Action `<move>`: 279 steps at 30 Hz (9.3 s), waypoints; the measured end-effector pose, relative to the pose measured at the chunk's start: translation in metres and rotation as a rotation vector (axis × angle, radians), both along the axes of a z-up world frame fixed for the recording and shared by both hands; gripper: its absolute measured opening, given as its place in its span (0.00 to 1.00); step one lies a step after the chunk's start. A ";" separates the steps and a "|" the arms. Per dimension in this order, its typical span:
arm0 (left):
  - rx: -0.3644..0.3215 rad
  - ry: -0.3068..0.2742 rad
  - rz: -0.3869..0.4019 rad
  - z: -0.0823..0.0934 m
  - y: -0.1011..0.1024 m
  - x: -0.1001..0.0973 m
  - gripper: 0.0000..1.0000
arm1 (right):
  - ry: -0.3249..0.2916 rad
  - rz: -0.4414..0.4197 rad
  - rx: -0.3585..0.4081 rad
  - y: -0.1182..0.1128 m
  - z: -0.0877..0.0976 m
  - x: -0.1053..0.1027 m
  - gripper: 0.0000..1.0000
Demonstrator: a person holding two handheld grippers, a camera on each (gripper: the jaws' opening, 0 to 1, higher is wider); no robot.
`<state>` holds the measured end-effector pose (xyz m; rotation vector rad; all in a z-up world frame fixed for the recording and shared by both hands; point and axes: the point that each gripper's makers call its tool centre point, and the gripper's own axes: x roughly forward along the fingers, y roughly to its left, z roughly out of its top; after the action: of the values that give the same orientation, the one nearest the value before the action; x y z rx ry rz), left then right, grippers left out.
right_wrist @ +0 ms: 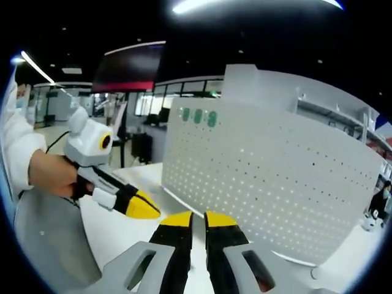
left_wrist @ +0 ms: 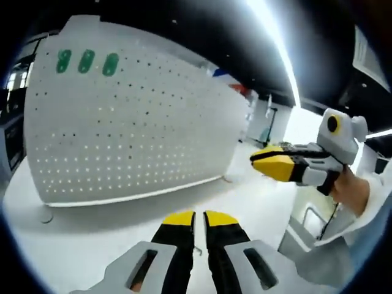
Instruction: Insert the hook assembly into the mounting plate slot until the hook locks in place.
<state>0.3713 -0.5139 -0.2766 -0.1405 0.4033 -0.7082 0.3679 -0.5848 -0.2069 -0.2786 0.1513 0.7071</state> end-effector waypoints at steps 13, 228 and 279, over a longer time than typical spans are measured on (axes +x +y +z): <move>0.227 0.076 -0.117 -0.083 -0.020 0.005 0.08 | 0.015 -0.001 -0.005 -0.022 -0.005 0.002 0.05; 0.002 -0.345 -0.126 0.040 0.069 -0.032 0.57 | -0.304 -0.390 0.295 0.103 0.116 0.185 0.01; -0.028 -0.335 -0.071 0.044 0.085 -0.021 0.57 | -0.307 -0.449 0.233 0.101 0.098 0.190 0.27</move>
<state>0.3499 -0.4290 -0.2328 -0.0319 0.0783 -0.7916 0.5578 -0.4834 -0.1093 -0.1193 -0.1583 0.2269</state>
